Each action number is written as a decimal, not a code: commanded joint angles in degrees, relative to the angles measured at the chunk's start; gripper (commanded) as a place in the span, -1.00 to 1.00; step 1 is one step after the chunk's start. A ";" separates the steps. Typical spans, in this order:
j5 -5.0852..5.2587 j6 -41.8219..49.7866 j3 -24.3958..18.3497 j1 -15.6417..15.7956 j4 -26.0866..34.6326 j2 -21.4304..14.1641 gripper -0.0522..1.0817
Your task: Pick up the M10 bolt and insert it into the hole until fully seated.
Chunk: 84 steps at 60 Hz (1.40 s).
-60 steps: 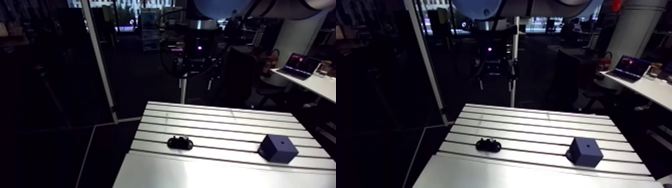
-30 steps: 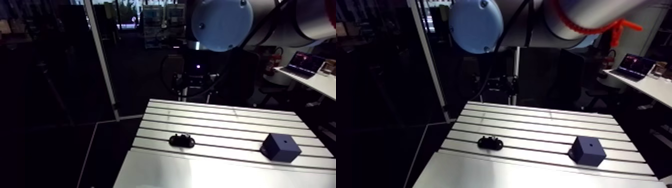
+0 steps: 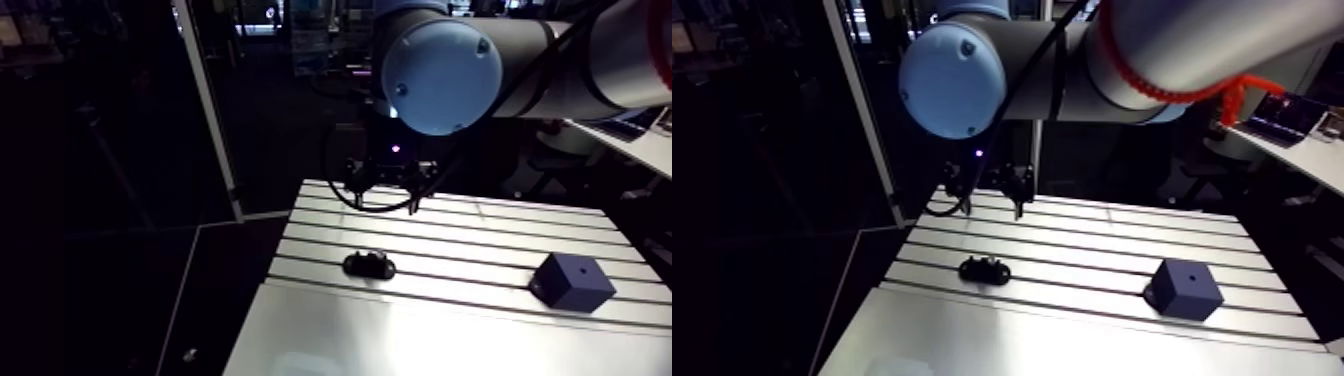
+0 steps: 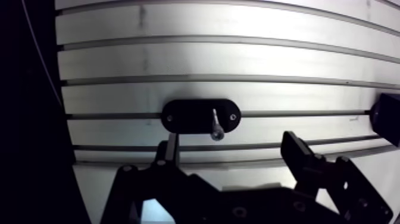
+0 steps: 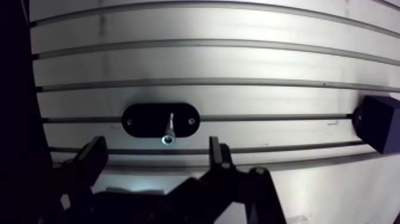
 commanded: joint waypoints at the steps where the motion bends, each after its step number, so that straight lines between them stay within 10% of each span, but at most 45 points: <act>1: 0.05 -0.17 0.61 0.55 -1.40 1.47 -0.58; 25: 0.59 -0.52 1.92 0.73 -2.97 2.44 -0.20; 84: 0.33 -1.04 4.30 0.02 -3.16 2.78 -0.10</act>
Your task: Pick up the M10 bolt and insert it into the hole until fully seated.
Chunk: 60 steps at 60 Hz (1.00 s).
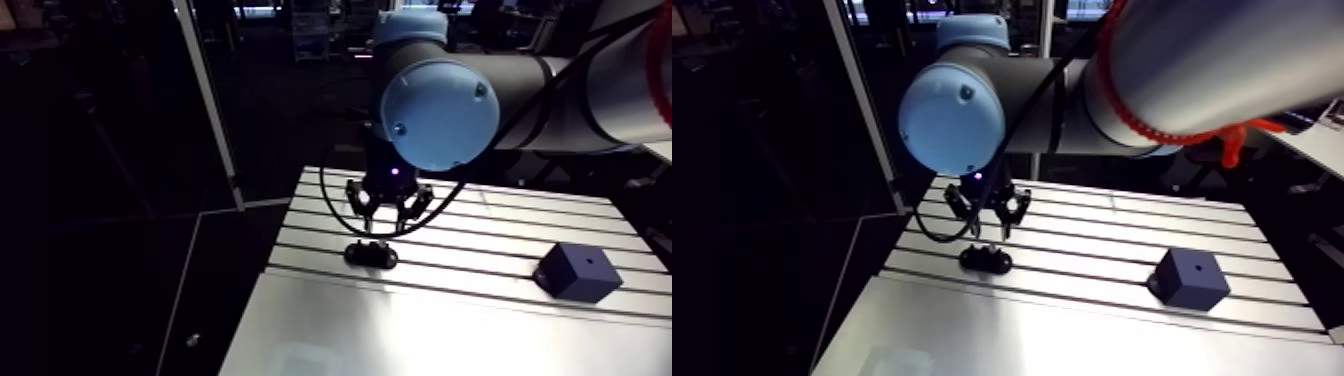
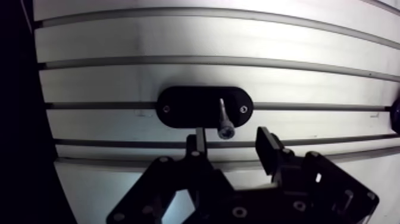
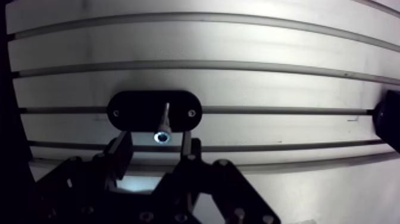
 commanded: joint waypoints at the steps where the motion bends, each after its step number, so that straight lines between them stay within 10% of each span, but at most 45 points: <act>1: -0.02 -0.13 0.32 -0.12 -0.05 0.17 -0.10; 60: 0.07 -1.02 0.50 -0.49 -0.61 2.71 -0.09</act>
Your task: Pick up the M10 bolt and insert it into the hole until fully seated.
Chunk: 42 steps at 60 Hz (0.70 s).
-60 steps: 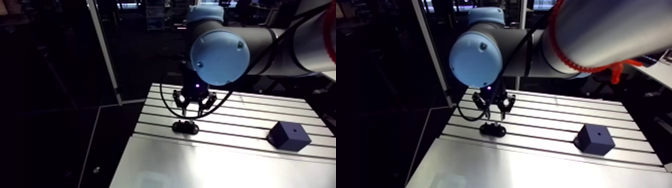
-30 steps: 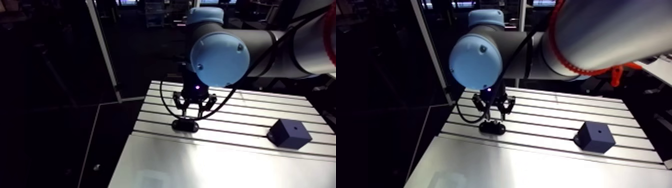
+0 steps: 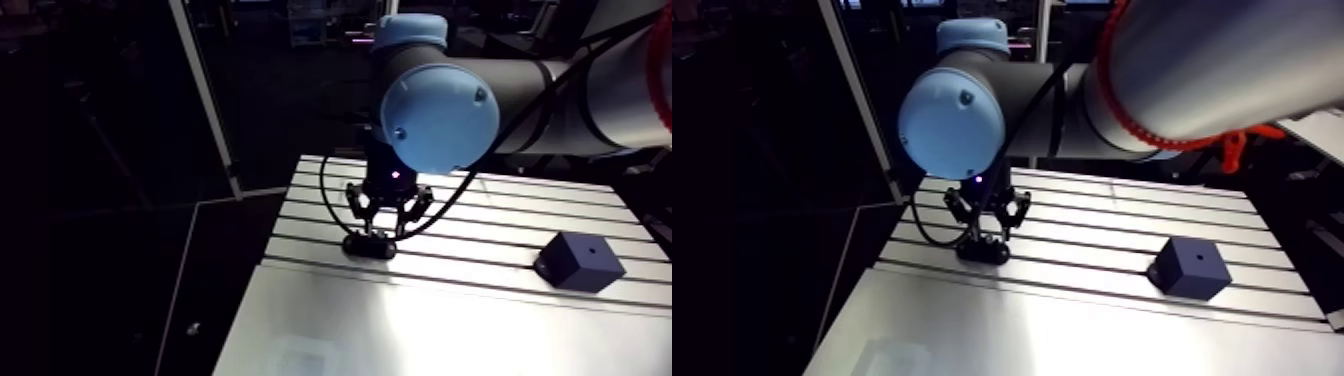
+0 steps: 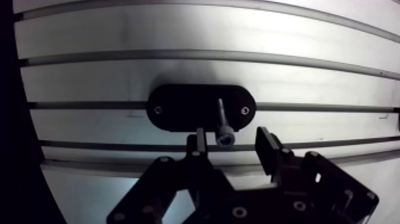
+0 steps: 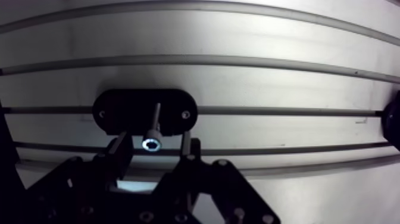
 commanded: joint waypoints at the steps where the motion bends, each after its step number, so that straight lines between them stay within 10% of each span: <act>1: 0.06 -0.05 0.04 0.06 -0.47 0.17 -0.09; 42: 0.33 -0.05 0.21 0.07 -2.28 0.79 -0.04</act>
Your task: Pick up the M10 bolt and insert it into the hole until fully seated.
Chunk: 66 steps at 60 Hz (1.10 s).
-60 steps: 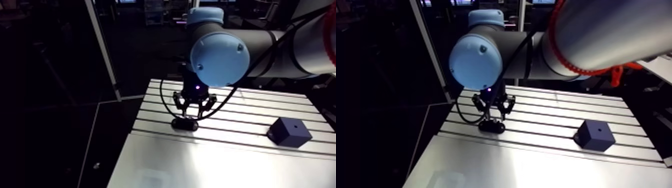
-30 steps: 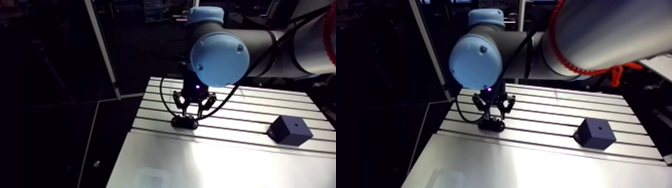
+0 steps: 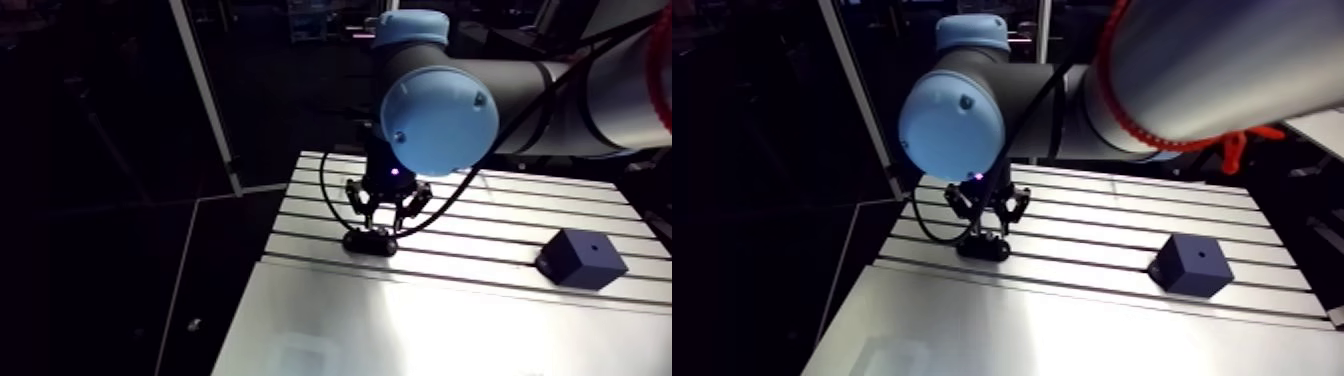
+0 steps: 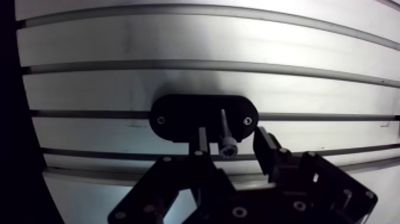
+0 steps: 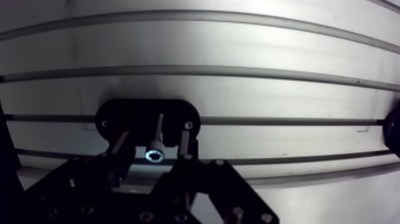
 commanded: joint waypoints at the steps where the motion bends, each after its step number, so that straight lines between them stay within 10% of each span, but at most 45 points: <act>1: 0.12 0.06 0.11 0.00 -0.02 0.04 -0.04; 66: 0.30 0.06 0.64 0.00 0.16 -0.23 0.21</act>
